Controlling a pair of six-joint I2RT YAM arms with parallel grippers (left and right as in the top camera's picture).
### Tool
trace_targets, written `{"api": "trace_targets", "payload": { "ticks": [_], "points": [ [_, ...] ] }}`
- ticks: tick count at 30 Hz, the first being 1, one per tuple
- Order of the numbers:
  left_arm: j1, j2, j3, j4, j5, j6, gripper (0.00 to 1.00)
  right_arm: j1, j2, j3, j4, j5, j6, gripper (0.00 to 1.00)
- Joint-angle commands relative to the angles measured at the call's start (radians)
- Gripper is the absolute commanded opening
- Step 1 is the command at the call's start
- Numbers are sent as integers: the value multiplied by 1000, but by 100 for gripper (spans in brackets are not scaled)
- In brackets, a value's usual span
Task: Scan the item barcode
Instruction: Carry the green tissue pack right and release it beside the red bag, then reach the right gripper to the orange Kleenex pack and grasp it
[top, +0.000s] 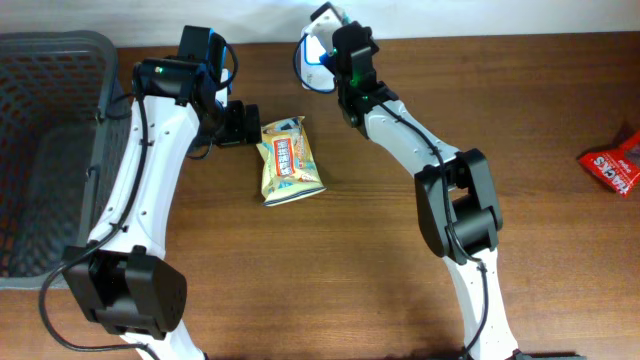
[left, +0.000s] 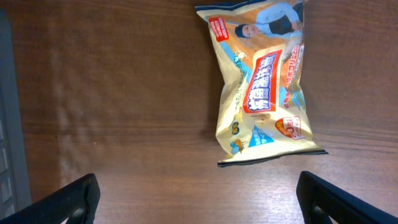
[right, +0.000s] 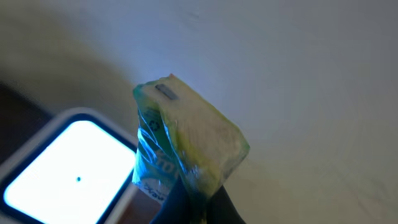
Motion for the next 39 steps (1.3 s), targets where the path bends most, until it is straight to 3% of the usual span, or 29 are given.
{"api": "trace_targets", "payload": {
  "ticks": [1, 6, 11, 14, 16, 19, 20, 23, 24, 28, 31, 32, 33, 34, 39],
  "points": [
    [1, -2, 0, 0, 7, -10, 99, -91, -176, 16, -110, 87, 307, 4],
    [1, -2, 0, 0, 7, -10, 99, -375, -334, 16, -589, 85, 792, 4],
    [1, -2, 0, 0, 7, -10, 99, -657, -335, 7, -936, 84, 822, 4],
    [1, -2, 0, 0, 7, -10, 99, -792, -334, -16, -1014, 70, 830, 4],
    [1, -2, 0, 0, 7, -10, 99, -860, -334, -47, -1028, 66, 922, 4],
    [1, -2, 0, 0, 7, -10, 99, -926, -333, -98, -1009, -40, 948, 12],
    [1, -2, 0, 0, 7, -10, 99, -941, -333, -116, -998, -90, 948, 21],
    [1, -2, 0, 0, 7, -10, 99, -946, -333, -153, -985, -121, 948, 71],
    [1, -2, 0, 0, 7, -10, 99, -945, -333, -157, -986, -117, 948, 97],
    [1, -2, 0, 0, 7, -10, 99, -932, -333, -157, -998, -192, 944, 99],
    [1, -2, 0, 0, 7, -10, 99, -904, -333, -157, -1001, -633, 862, 99],
    [1, -2, 0, 0, 7, -10, 99, -880, -333, -157, -1002, -925, 786, 99],
    [1, -2, 0, 0, 7, -10, 99, -849, -333, -157, -1012, -1094, 732, 99],
    [1, -2, 0, 0, 7, -10, 99, -806, -333, -157, -1035, -1175, 711, 99],
    [1, -2, 0, 0, 7, -10, 99, -555, -327, -157, -1057, -969, 711, 99]
  ]
}}
